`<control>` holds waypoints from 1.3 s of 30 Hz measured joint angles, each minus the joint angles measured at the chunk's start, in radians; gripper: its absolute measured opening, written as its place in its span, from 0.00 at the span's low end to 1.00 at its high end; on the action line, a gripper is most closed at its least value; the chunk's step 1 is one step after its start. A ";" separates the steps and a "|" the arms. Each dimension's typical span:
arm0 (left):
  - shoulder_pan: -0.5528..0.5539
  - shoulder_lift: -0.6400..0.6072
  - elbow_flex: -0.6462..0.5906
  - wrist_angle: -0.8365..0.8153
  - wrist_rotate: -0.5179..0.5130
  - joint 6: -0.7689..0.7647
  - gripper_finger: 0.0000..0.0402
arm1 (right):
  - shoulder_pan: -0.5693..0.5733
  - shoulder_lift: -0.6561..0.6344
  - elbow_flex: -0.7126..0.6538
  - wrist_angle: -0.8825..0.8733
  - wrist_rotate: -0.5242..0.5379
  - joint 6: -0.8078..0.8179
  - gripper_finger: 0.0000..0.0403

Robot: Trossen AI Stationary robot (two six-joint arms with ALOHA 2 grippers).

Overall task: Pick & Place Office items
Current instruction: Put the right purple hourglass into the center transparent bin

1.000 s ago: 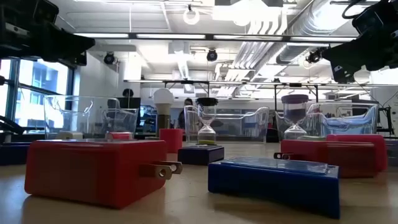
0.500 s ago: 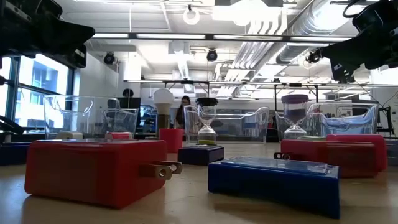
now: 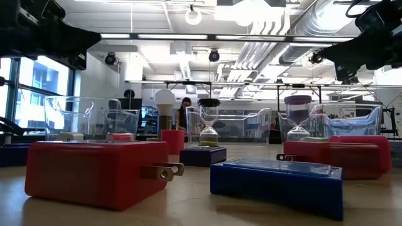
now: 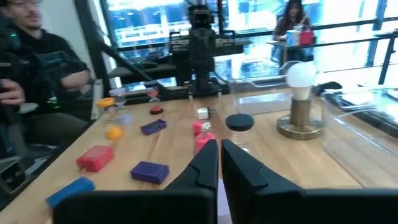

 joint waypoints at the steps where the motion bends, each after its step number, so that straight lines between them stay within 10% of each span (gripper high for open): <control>1: 0.000 0.000 0.000 0.000 -0.014 0.002 0.01 | 0.000 0.000 0.000 0.000 0.002 0.000 0.06; 18: 0.000 0.000 0.000 0.031 -0.073 0.084 0.31 | 0.000 0.012 0.058 0.092 0.000 -0.160 0.71; 39: 0.001 0.000 0.000 0.050 -0.146 0.123 0.32 | 0.002 0.743 0.600 -0.350 0.101 0.060 0.73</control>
